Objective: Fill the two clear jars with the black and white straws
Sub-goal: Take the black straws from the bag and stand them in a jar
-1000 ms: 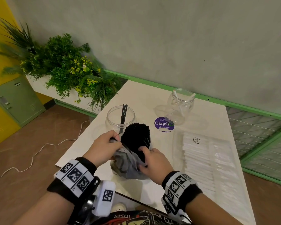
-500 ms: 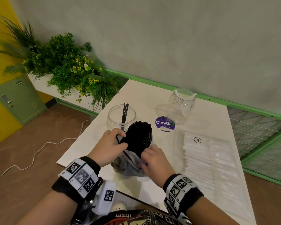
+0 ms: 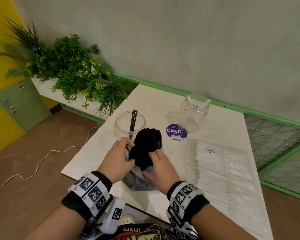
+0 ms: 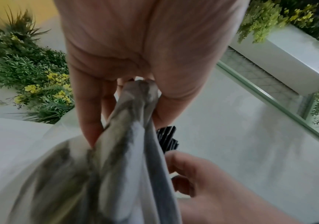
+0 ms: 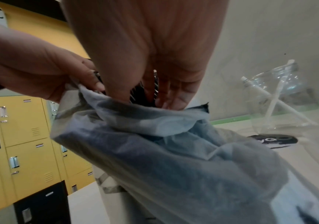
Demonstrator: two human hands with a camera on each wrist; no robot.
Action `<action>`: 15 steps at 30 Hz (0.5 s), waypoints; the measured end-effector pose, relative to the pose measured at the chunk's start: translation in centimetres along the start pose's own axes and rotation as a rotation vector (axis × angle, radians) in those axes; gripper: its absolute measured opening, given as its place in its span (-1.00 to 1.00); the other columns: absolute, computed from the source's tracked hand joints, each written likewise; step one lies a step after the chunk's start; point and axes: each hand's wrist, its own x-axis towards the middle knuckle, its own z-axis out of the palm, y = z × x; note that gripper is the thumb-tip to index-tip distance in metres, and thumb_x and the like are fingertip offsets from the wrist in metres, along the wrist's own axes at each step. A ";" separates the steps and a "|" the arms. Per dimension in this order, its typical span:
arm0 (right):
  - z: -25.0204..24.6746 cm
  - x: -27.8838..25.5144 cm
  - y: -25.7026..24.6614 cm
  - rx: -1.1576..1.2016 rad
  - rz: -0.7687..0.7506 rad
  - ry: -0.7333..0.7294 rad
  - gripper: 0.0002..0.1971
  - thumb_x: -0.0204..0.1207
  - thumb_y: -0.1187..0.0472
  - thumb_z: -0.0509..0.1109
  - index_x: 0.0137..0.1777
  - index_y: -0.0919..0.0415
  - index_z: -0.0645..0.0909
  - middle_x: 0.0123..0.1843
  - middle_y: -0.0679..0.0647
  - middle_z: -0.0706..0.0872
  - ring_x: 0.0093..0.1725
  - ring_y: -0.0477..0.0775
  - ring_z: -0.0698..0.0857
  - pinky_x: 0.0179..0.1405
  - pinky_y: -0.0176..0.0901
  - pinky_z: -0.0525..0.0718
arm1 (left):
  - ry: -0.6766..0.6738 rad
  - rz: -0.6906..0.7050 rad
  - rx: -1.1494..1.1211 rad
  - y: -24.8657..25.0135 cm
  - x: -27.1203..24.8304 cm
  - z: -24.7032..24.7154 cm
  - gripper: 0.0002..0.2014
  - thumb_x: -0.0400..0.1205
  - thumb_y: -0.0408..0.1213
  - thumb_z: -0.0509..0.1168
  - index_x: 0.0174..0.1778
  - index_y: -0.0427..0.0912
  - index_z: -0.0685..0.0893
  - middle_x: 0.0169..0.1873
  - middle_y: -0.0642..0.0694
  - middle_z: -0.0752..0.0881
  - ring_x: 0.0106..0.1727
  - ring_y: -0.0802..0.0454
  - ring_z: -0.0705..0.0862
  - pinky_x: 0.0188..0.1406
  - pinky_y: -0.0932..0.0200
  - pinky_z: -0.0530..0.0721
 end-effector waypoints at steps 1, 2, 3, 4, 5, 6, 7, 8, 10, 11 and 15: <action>0.3 0.1 -0.2 -0.031 0.000 0.013 -0.45 0.38 0.04 0.50 0.32 0.23 0.49 0.22 0.11 0.50 0.20 0.15 0.53 0.22 0.02 0.56 | -0.002 0.011 0.009 0.1 0.0 0.1 -0.58 0.46 -0.44 0.37 0.11 0.04 0.41 0.08 -0.04 0.51 0.04 0.02 0.54 -0.11 0.24 0.37; 0.5 0.2 -0.4 -0.046 -0.003 0.039 -0.48 0.37 0.02 0.49 0.28 0.23 0.51 0.18 0.12 0.51 0.19 0.16 0.53 0.20 0.01 0.57 | -0.001 0.020 0.015 0.1 0.0 0.2 -0.57 0.45 -0.45 0.37 0.11 0.04 0.41 0.07 -0.03 0.52 0.03 0.03 0.54 -0.11 0.25 0.38; 0.6 0.2 -0.6 -0.045 -0.008 0.060 -0.52 0.39 0.02 0.47 0.24 0.23 0.54 0.15 0.12 0.54 0.17 0.16 0.53 0.17 0.00 0.57 | 0.003 0.028 0.016 0.0 0.0 0.2 -0.57 0.44 -0.46 0.36 0.10 0.04 0.42 0.06 -0.01 0.52 0.01 0.04 0.54 -0.12 0.25 0.38; 0.7 0.2 -0.6 -0.034 -0.012 0.069 -0.57 0.41 0.02 0.45 0.22 0.23 0.56 0.13 0.12 0.57 0.16 0.16 0.54 0.14 -0.01 0.57 | 0.007 0.031 0.015 0.0 -0.1 0.3 -0.58 0.44 -0.47 0.36 0.09 0.04 0.43 0.05 0.00 0.52 0.00 0.05 0.54 -0.13 0.26 0.37; 0.7 0.2 -0.6 -0.017 -0.014 0.068 -0.61 0.45 0.04 0.42 0.22 0.22 0.58 0.12 0.11 0.60 0.16 0.16 0.54 0.12 -0.03 0.56 | 0.013 0.033 0.013 -0.1 -0.1 0.3 -0.59 0.44 -0.47 0.36 0.07 0.03 0.43 0.03 0.01 0.53 -0.01 0.05 0.54 -0.14 0.27 0.36; 0.6 0.1 -0.6 0.012 -0.018 0.069 -0.64 0.48 0.07 0.40 0.23 0.21 0.58 0.12 0.11 0.63 0.16 0.16 0.56 0.11 -0.06 0.55 | 0.021 0.036 0.008 -0.1 -0.2 0.3 -0.60 0.43 -0.48 0.36 0.06 0.02 0.44 0.02 0.01 0.54 -0.02 0.04 0.54 -0.15 0.27 0.35; 0.5 0.1 -0.5 0.055 -0.020 0.081 -0.66 0.50 0.10 0.39 0.23 0.21 0.59 0.11 0.11 0.66 0.15 0.15 0.59 0.09 -0.08 0.55 | 0.033 0.040 -0.001 -0.2 -0.3 0.3 -0.61 0.43 -0.49 0.35 0.03 0.01 0.45 0.00 0.01 0.55 -0.03 0.03 0.54 -0.16 0.27 0.34; 0.2 0.1 -0.4 0.105 -0.019 0.104 -0.69 0.51 0.14 0.38 0.22 0.21 0.59 0.10 0.11 0.68 0.12 0.14 0.62 0.06 -0.10 0.57 | 0.048 0.041 -0.012 -0.3 -0.3 0.3 -0.63 0.42 -0.50 0.35 0.01 -0.01 0.46 -0.01 0.00 0.57 -0.03 0.03 0.55 -0.17 0.28 0.34; -0.5 0.0 -0.1 0.191 -0.010 0.167 -0.73 0.53 0.15 0.38 0.19 0.22 0.59 0.07 0.10 0.68 0.05 0.09 0.65 0.01 -0.10 0.61 | 0.080 0.037 -0.033 -0.6 -0.2 0.2 -0.67 0.42 -0.52 0.33 -0.04 -0.04 0.49 -0.04 -0.03 0.59 -0.04 0.00 0.56 -0.22 0.29 0.37; -0.8 0.0 0.2 0.226 -0.006 0.204 -0.74 0.55 0.12 0.39 0.16 0.23 0.59 0.05 0.08 0.66 0.02 0.06 0.64 0.00 -0.11 0.61 | 0.090 0.034 -0.042 -0.7 -0.2 0.0 -0.68 0.42 -0.53 0.32 -0.05 -0.06 0.50 -0.05 -0.05 0.60 -0.05 -0.01 0.56 -0.23 0.35 0.40; -1.8 0.0 1.8 0.262 0.032 0.351 -0.59 0.53 -0.12 0.29 0.09 0.25 0.59 0.04 0.01 0.53 0.03 0.02 0.58 0.09 -0.12 0.60 | 0.085 0.028 -0.053 -1.0 0.0 -0.2 -0.70 0.45 -0.52 0.31 -0.06 -0.05 0.49 -0.05 -0.08 0.60 -0.05 -0.02 0.56 -0.22 0.34 0.41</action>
